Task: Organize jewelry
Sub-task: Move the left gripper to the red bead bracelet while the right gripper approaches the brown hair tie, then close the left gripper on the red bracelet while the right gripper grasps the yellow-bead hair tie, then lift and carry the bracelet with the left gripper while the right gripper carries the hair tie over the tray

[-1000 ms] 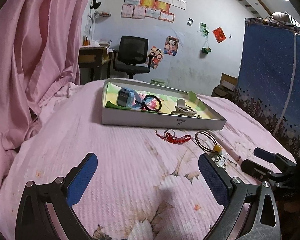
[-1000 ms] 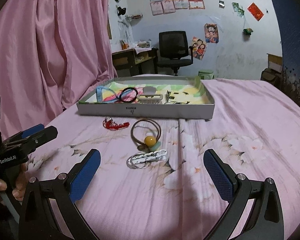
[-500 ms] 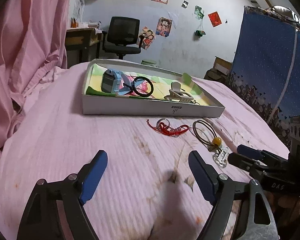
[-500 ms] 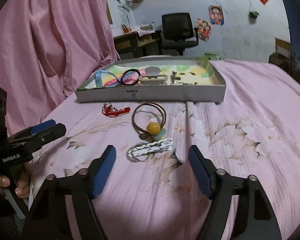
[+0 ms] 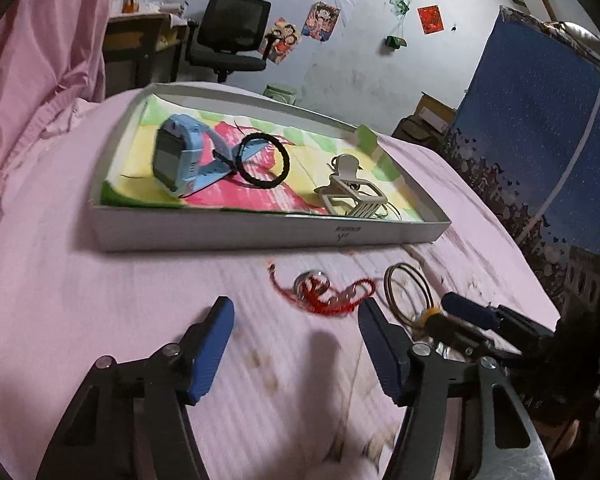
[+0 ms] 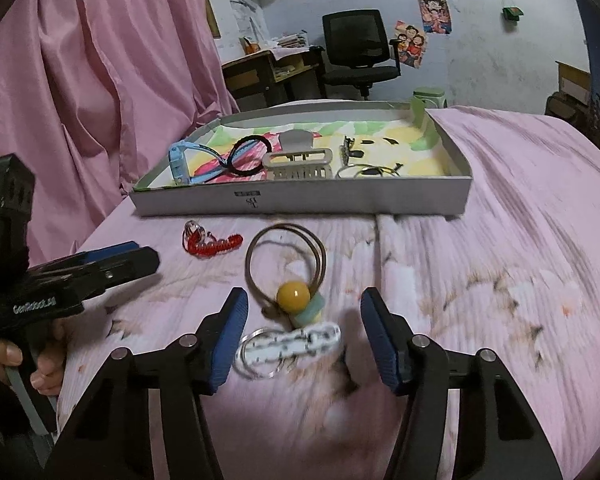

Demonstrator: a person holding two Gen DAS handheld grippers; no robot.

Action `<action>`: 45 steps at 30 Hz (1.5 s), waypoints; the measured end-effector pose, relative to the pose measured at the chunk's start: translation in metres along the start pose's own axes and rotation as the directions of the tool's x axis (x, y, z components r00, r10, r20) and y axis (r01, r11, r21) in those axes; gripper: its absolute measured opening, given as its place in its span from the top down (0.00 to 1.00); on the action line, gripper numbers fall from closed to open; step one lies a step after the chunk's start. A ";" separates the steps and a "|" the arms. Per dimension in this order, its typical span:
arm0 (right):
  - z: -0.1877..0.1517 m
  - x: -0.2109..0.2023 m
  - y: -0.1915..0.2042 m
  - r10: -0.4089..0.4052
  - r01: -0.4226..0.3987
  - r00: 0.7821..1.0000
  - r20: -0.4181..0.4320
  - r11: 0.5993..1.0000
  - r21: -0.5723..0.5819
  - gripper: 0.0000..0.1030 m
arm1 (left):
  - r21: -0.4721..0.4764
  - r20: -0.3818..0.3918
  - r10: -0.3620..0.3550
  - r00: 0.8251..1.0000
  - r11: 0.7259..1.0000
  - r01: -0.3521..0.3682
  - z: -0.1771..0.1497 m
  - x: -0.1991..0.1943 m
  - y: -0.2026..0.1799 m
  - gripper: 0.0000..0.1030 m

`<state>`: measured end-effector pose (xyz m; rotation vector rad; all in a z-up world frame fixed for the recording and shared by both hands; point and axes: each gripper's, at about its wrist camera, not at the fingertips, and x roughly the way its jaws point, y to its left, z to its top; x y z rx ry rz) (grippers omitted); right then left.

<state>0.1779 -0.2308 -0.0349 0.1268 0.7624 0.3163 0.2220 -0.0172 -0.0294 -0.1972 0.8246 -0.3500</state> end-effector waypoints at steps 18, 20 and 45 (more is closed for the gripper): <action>0.001 0.021 0.005 0.027 -0.028 0.999 -0.028 0.999 -0.017 0.62 | -0.018 -0.062 -0.053 0.997 0.998 0.052 0.006 0.028 0.002 0.80; 0.001 0.021 0.005 0.024 -0.024 0.999 -0.027 1.000 -0.018 0.65 | -0.015 -0.056 -0.053 0.997 0.999 0.052 0.006 0.028 0.002 0.80; -0.005 0.002 -0.001 0.032 -0.032 0.997 0.076 0.999 -0.003 0.77 | -0.024 0.099 -0.026 0.995 0.999 0.029 -0.013 -0.007 0.002 0.80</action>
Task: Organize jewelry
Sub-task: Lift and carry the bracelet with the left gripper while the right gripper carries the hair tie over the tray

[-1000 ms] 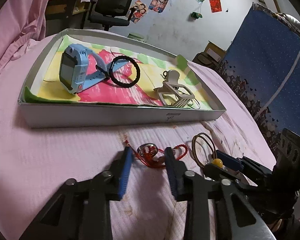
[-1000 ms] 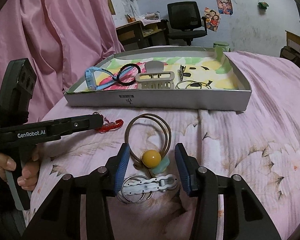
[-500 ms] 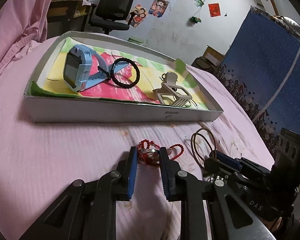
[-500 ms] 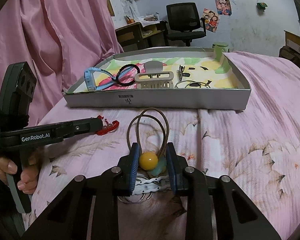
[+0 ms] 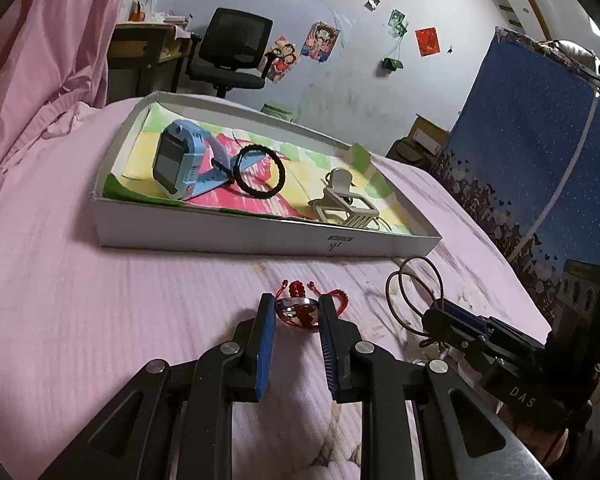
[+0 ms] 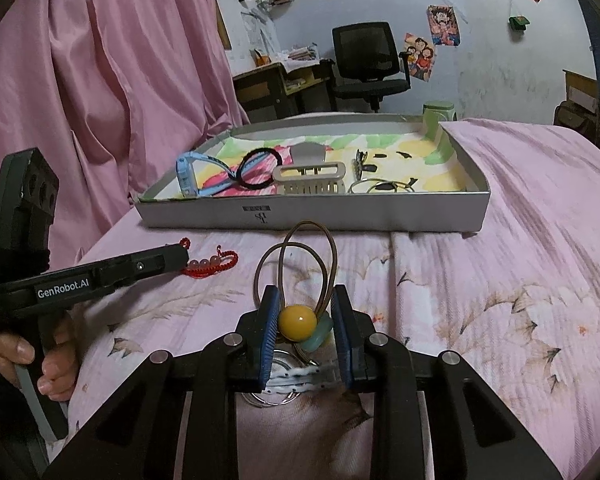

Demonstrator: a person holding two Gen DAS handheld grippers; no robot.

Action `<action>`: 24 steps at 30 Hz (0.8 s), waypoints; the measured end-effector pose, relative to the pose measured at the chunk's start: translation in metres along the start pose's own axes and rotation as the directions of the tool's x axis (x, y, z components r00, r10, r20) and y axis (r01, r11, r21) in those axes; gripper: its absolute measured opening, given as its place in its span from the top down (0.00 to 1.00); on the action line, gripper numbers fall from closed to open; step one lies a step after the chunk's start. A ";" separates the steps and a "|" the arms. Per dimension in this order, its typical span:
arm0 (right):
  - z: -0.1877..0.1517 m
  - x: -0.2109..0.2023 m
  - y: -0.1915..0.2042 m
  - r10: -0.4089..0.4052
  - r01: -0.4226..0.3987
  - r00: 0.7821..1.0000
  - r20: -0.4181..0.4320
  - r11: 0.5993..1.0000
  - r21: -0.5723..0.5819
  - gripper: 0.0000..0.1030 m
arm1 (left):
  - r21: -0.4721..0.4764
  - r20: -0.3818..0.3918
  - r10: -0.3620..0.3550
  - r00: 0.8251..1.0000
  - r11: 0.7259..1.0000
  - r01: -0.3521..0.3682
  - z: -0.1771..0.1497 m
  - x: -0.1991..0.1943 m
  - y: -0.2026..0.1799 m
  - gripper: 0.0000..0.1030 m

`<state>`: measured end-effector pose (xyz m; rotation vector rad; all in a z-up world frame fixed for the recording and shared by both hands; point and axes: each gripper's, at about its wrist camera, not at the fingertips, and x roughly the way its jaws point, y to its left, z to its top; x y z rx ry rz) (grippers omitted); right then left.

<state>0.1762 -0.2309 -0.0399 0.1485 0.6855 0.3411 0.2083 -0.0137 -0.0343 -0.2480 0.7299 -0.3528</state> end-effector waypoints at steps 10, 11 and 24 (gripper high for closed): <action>0.000 -0.011 -0.001 0.012 -0.013 0.998 0.067 1.000 0.011 0.77 | 0.053 0.091 0.033 0.995 0.998 -0.038 -0.005 -0.023 -0.014 0.80; 0.000 -0.013 -0.001 0.013 -0.014 0.997 0.077 1.000 0.011 0.77 | 0.060 0.102 0.037 0.994 0.997 -0.043 -0.005 -0.026 -0.016 0.80; -0.002 -0.026 -0.002 0.018 -0.020 0.990 0.141 1.000 0.012 0.77 | 0.118 0.158 0.065 0.985 0.990 -0.084 -0.010 -0.044 -0.031 0.80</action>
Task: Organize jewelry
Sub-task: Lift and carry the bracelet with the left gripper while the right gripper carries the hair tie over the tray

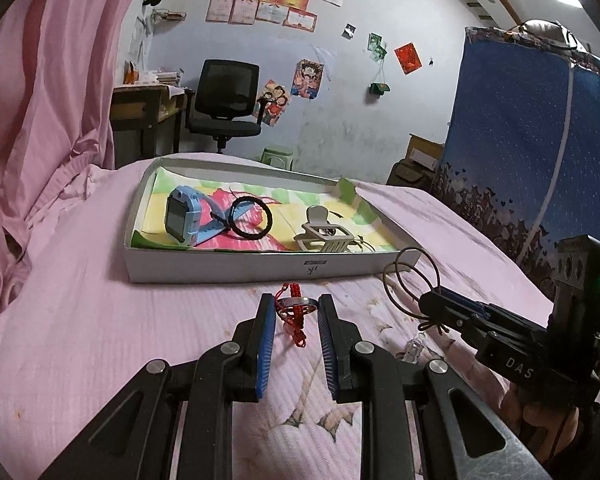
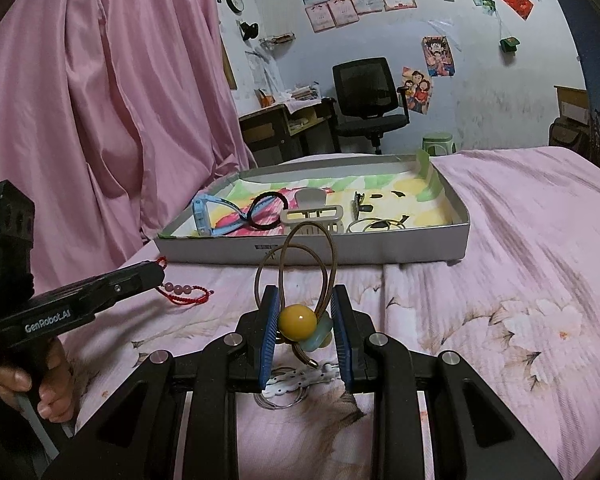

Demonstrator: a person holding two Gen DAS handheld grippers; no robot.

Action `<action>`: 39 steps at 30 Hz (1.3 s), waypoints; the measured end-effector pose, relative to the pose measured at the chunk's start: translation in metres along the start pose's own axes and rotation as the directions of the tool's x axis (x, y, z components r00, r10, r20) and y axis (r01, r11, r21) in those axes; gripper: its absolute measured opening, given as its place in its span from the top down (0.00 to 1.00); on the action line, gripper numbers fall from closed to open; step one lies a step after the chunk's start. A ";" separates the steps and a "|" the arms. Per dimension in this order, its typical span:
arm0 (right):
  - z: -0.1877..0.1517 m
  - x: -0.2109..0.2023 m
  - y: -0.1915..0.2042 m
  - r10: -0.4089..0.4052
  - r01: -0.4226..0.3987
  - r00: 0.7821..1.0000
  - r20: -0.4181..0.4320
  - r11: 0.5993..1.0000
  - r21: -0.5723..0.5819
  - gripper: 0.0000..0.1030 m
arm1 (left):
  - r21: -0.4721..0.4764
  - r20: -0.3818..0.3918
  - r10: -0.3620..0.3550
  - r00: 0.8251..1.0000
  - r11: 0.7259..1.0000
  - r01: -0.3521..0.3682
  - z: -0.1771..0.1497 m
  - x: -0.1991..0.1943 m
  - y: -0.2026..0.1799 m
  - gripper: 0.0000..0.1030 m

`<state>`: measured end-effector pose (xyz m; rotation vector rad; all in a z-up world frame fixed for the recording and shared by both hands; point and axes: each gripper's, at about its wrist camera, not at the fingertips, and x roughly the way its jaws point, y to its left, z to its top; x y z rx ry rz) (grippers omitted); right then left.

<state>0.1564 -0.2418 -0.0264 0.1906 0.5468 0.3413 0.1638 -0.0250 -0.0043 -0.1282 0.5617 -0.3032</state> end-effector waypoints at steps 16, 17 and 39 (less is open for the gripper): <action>0.007 -0.014 -0.005 0.014 -0.015 0.998 0.059 1.000 0.024 0.77 | 0.025 0.078 0.045 0.996 0.999 -0.047 0.013 -0.020 -0.006 0.80; 0.007 -0.015 -0.004 0.015 -0.016 0.998 0.063 1.000 0.025 0.77 | 0.026 0.086 0.047 0.995 0.998 -0.049 0.015 -0.021 -0.006 0.80; 0.069 -0.005 0.018 0.050 -0.041 0.985 0.165 0.998 -0.054 0.77 | 0.052 0.187 0.082 0.979 0.994 -0.094 0.071 -0.004 -0.004 0.80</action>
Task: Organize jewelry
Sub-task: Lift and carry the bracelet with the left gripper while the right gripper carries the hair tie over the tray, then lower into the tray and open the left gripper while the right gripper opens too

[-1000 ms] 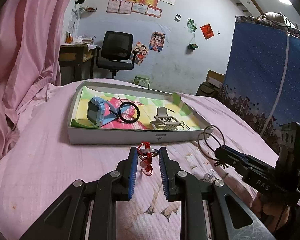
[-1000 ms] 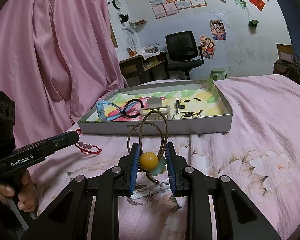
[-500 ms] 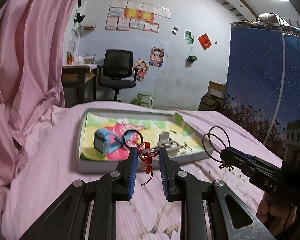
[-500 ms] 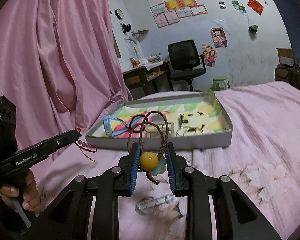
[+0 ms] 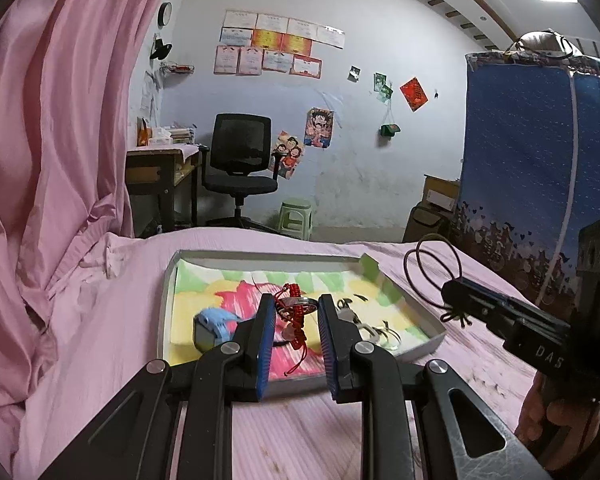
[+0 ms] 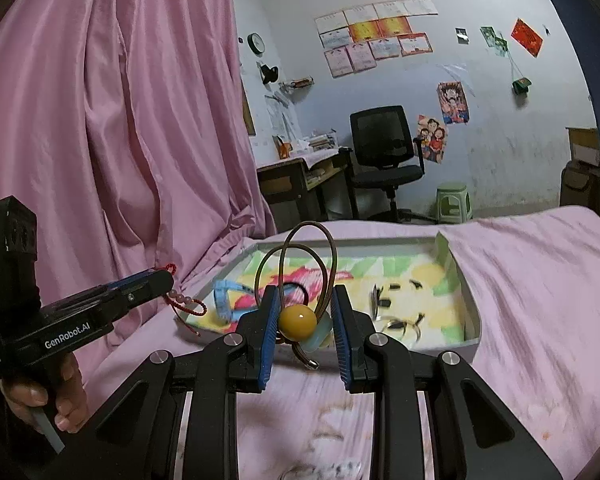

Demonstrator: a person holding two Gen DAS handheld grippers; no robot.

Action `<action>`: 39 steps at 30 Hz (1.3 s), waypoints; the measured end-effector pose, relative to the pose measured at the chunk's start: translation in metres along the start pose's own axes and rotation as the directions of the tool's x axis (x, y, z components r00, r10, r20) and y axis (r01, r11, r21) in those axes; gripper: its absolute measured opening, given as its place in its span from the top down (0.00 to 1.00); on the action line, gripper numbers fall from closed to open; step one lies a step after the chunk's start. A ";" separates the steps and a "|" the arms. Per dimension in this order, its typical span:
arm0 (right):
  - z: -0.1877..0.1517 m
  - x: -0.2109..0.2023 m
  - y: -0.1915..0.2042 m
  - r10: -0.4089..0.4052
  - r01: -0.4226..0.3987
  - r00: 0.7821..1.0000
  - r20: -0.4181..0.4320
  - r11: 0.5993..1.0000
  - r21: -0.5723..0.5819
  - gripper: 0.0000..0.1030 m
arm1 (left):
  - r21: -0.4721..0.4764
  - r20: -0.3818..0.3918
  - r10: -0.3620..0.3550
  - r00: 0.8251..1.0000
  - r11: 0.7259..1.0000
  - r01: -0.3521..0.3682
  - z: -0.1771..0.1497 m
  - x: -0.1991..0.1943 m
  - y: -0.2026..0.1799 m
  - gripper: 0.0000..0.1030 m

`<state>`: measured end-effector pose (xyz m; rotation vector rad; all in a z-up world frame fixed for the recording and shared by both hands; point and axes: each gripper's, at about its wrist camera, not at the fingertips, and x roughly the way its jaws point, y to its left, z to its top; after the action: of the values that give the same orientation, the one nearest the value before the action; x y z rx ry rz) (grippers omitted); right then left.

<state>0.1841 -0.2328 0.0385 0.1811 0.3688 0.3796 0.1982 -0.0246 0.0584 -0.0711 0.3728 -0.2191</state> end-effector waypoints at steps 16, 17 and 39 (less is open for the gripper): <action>0.044 0.043 -0.003 -0.032 0.033 0.998 0.057 0.999 -0.021 0.77 | -0.024 0.075 0.081 0.994 0.997 -0.079 0.040 0.060 0.014 0.80; 0.046 0.047 -0.004 -0.036 0.037 0.998 0.057 0.999 -0.021 0.77 | -0.027 0.080 0.090 0.993 0.996 -0.089 0.042 0.064 0.015 0.80; 0.047 0.154 -0.034 -0.089 0.094 0.981 -0.170 0.995 0.023 0.77 | -0.013 -0.247 0.084 0.965 0.996 -0.090 0.032 0.167 0.020 0.80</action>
<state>0.3462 -0.2086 0.0252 0.1616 0.5485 0.2990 0.3653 -0.0422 0.0270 -0.0508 0.6251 -0.1366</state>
